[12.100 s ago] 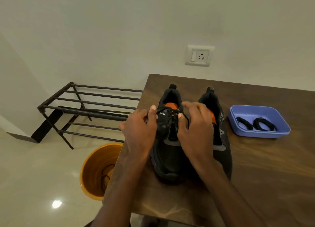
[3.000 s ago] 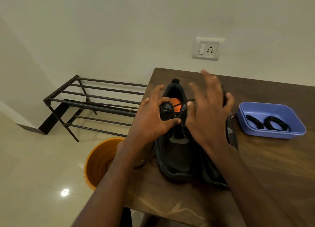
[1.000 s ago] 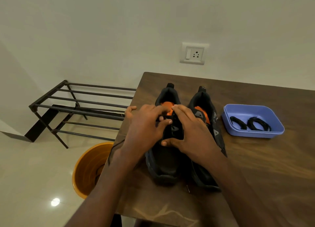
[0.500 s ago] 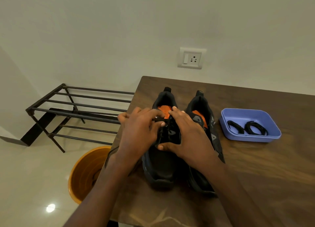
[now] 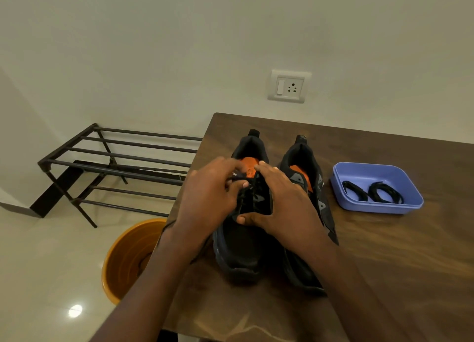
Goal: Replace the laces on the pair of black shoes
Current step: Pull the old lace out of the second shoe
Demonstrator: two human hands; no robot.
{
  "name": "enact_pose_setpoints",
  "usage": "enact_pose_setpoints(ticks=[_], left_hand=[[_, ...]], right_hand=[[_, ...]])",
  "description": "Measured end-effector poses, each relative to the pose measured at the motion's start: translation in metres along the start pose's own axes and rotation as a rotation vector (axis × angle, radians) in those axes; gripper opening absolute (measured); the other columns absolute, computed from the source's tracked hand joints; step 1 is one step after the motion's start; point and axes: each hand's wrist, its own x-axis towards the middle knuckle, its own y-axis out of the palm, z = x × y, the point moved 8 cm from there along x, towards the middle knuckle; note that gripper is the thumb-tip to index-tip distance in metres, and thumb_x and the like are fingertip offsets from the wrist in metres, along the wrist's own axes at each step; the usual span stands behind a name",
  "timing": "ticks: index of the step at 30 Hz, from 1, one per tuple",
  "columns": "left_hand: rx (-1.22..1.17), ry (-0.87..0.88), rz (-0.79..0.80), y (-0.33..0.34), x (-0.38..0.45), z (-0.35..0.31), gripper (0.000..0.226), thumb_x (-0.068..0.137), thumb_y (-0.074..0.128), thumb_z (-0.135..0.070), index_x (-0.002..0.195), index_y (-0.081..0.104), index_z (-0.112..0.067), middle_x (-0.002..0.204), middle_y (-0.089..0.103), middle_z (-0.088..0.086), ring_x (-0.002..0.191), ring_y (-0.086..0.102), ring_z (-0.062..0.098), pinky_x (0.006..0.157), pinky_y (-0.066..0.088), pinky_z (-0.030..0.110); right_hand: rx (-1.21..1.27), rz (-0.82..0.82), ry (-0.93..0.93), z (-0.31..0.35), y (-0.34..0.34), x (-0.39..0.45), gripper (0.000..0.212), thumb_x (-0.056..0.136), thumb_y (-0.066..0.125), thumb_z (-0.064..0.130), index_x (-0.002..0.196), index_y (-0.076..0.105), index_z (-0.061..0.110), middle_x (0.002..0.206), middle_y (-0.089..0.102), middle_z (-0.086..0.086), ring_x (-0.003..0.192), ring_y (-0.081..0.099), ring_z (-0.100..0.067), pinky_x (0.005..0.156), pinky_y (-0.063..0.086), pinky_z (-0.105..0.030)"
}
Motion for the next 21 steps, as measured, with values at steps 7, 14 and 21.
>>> enact_pose_setpoints(ticks=[7,14,21], left_hand=[[-0.341,-0.125,-0.203,-0.019,0.005,0.002,0.011,0.099,0.062,-0.013,0.091,0.065,-0.020,0.095,0.069,-0.007,0.095,0.067,0.010,0.085,0.057,0.038],[-0.651,-0.177,-0.215,-0.035,0.004,-0.002,0.005,0.106,0.051,-0.009,0.107,0.056,-0.008,0.084,0.060,0.003,0.075,0.060,0.007,0.065,0.048,0.015],[0.093,-0.021,-0.042,0.003,0.002,0.009,0.003,0.093,0.070,-0.022,0.095,0.068,-0.024,0.097,0.058,-0.008,0.098,0.047,0.014,0.084,0.049,0.039]], right_hand=[[0.004,0.004,0.016,0.001,-0.001,-0.001,0.116,0.069,0.084,0.065,0.161,0.017,0.040,0.170,0.018,0.017,0.157,0.015,-0.010,0.127,0.020,-0.048],[-0.003,0.021,0.026,0.001,-0.001,0.001,0.117,0.069,0.084,0.065,0.161,0.016,0.039,0.170,0.017,0.017,0.157,0.014,-0.009,0.126,0.018,-0.045],[-0.006,0.003,0.012,0.001,0.001,0.000,0.114,0.071,0.081,0.066,0.162,0.018,0.037,0.170,0.019,0.016,0.156,0.017,-0.008,0.126,0.018,-0.044]])
